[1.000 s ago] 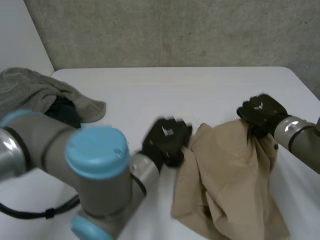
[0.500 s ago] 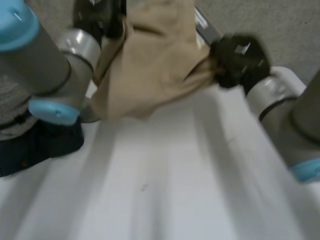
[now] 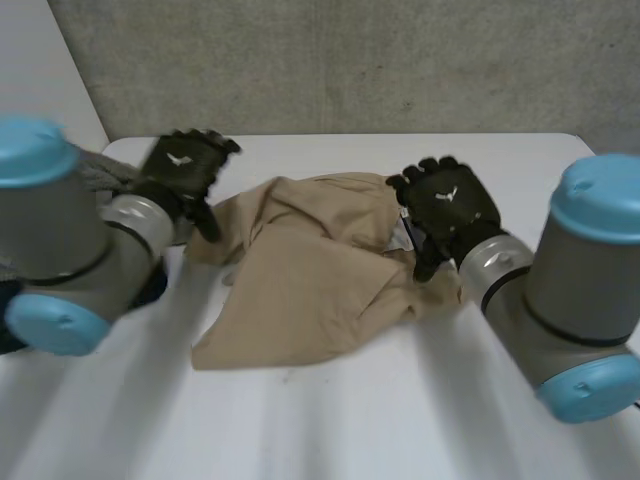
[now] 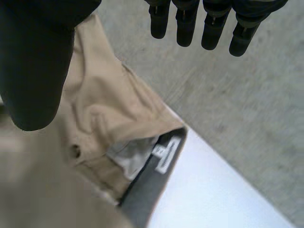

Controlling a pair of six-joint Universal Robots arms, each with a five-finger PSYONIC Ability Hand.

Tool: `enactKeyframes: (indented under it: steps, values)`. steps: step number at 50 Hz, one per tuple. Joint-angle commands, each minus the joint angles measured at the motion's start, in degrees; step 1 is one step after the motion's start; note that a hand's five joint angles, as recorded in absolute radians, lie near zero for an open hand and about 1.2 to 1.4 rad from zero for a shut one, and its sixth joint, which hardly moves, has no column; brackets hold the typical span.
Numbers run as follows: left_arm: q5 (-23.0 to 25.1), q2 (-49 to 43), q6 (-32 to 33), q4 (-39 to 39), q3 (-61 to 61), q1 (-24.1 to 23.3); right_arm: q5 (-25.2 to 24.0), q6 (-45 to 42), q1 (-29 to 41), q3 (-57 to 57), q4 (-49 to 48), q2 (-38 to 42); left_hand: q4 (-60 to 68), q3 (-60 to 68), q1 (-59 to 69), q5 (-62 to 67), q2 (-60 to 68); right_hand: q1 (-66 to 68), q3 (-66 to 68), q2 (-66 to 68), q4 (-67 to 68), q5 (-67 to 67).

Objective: Fold the laundry.

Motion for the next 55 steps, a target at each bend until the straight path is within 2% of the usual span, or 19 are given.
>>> enactKeyframes:
  steps: [1,4,7,10,14,19,23,30,32,39,42,45,47,48,52,54,55]
  values:
    - [0.1,12.9,-3.2,-3.8,-10.7,3.4,-4.6,-11.6,-3.4,-1.4,10.1,-2.5,-1.6,-2.3,-1.9,-2.7,-1.8,-3.0,-2.0,-2.0,-2.1,-2.7]
    - [2.2,16.6,-3.8,-6.4,-16.9,4.8,-5.1,-16.3,-4.7,-1.2,15.0,-2.4,1.3,0.6,1.0,0.1,1.1,-3.0,-2.0,-2.0,-2.1,-2.7]
    - [5.2,18.6,-4.0,-8.6,-22.5,6.3,-5.1,-17.2,-5.6,-0.6,17.1,-2.3,7.3,6.6,7.0,6.2,7.2,-3.0,-2.0,-2.0,-2.1,-2.7]
    - [7.8,18.8,-4.2,-9.8,-27.4,7.4,-5.8,-15.9,-6.6,1.0,16.8,-1.6,10.2,9.5,9.9,9.1,10.0,-1.3,-0.3,-0.3,-0.4,-1.0]
    - [9.1,17.5,-5.0,-9.4,-31.5,7.8,-7.5,-14.3,-7.7,3.3,14.0,-0.1,10.0,9.3,9.8,8.9,9.9,-1.0,0.0,0.0,-0.1,-0.7]
    - [7.8,13.8,-6.3,-5.2,-32.2,7.8,-10.2,-13.8,-7.8,6.2,6.2,2.6,10.2,9.5,9.9,9.1,10.0,3.7,4.7,4.7,4.6,4.0]
    - [6.4,10.9,-7.7,-2.5,-31.7,7.4,-11.2,-13.6,-7.5,7.4,0.1,5.9,15.4,14.7,15.1,14.3,15.3,11.3,12.3,12.2,12.2,11.5]
    - [5.0,6.4,-8.3,-0.4,-30.4,5.7,-11.4,-12.8,-7.3,7.0,-3.8,9.6,18.6,17.9,18.3,17.5,18.5,30.1,31.1,31.1,31.0,30.4]
    - [4.8,5.4,-8.2,0.2,-29.8,5.3,-11.4,-12.0,-7.3,6.9,-4.7,10.3,18.8,18.1,18.5,17.7,18.6,39.0,40.0,40.0,39.9,39.3]
    - [4.4,1.0,-8.2,2.2,-26.5,3.1,-11.2,-9.0,-7.2,7.0,-5.6,10.0,23.0,22.3,22.7,21.8,22.8,41.7,42.7,42.7,42.6,42.0]
    - [4.2,-0.7,-8.0,2.7,-24.9,1.3,-11.2,-8.4,-7.4,7.0,-5.7,9.3,27.9,27.2,27.6,26.7,27.7,46.2,47.2,47.2,47.1,46.5]
    - [3.4,-3.4,-7.6,3.9,-22.6,0.1,-11.2,-7.5,-7.7,7.0,-6.4,8.7,48.3,47.6,48.0,47.2,48.2,56.8,57.8,57.8,57.7,57.1]
    - [1.7,-5.1,-7.0,4.8,-20.7,-0.5,-11.1,-7.0,-7.8,7.0,-6.3,8.4,68.3,67.6,68.0,67.2,68.1,62.9,63.9,63.9,63.8,63.2]
    - [1.2,-5.6,-6.9,4.9,-20.0,-0.6,-11.1,-6.7,-7.8,7.0,-6.3,8.2,68.4,67.7,68.1,67.3,68.2,66.9,68.0,67.9,67.9,67.2]
    - [-2.0,-4.9,-6.6,1.9,-16.0,-0.6,-10.9,-6.8,-7.7,6.2,-3.6,5.2,68.4,67.7,68.1,67.3,68.2,67.0,68.0,68.0,67.9,67.3]
    - [-2.6,-2.2,-6.8,-0.6,-14.8,-0.3,-10.8,-7.6,-7.8,5.4,-1.4,2.8,68.4,67.7,68.1,67.3,68.2,67.0,68.0,68.0,67.9,67.3]
    - [-2.5,2.7,-6.9,-2.7,-13.6,0.1,-10.9,-8.1,-8.0,4.9,0.0,1.3,68.4,67.7,68.1,67.3,68.2,67.0,68.0,68.0,67.9,67.3]
